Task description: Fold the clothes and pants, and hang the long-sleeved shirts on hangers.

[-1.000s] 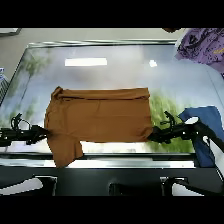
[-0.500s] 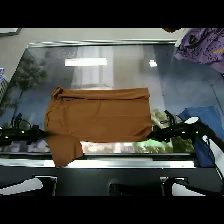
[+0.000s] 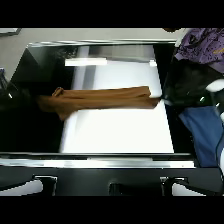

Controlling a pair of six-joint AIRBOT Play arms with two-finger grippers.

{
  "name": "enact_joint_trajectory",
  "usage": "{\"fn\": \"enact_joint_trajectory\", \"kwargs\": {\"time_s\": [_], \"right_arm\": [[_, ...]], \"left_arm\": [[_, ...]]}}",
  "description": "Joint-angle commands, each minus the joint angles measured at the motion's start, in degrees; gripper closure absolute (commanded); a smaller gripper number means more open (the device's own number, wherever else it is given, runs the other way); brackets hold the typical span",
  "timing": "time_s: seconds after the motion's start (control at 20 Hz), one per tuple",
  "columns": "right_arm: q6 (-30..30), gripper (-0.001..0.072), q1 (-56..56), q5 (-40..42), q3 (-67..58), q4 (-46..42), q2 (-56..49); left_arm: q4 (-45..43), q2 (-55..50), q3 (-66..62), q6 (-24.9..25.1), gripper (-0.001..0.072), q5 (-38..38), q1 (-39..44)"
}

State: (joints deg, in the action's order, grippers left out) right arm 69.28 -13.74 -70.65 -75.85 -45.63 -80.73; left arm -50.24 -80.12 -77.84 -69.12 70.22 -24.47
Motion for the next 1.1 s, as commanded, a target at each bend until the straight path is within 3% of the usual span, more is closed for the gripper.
{"fn": "enact_joint_trajectory", "kwargs": {"time_s": [0.0,0.25,0.5,0.65,0.9,1.05], "right_arm": [[4.8,0.0681,0.0,-5.2,-21.2,-3.5,0.4],[8.7,0.0681,0.0,-10.2,-38.8,-8.3,8.7],[12.4,0.0681,0.0,-10.2,-39.1,-16.3,24.1],[15.9,0.0681,0.0,-10.4,-39.1,-19.3,28.2],[18.8,0.0681,0.0,-13.0,-39.1,-19.1,24.6],[19.8,0.0681,0.0,-16.5,-39.1,-19.1,15.7]], "left_arm": [[-8.4,1.0,-22.1,-7.9,0.0691,1.9,4.9],[-19.0,9.8,-42.6,-16.4,0.0691,7.7,6.0],[-27.3,27.8,-37.5,-21.0,0.0692,8.3,6.0],[-29.2,33.2,-35.9,-22.9,0.0692,11.1,6.0],[-29.7,32.3,-34.2,-23.8,0.0693,11.5,6.0],[-26.6,26.3,-28.9,-20.2,0.0693,11.7,6.3]]}}
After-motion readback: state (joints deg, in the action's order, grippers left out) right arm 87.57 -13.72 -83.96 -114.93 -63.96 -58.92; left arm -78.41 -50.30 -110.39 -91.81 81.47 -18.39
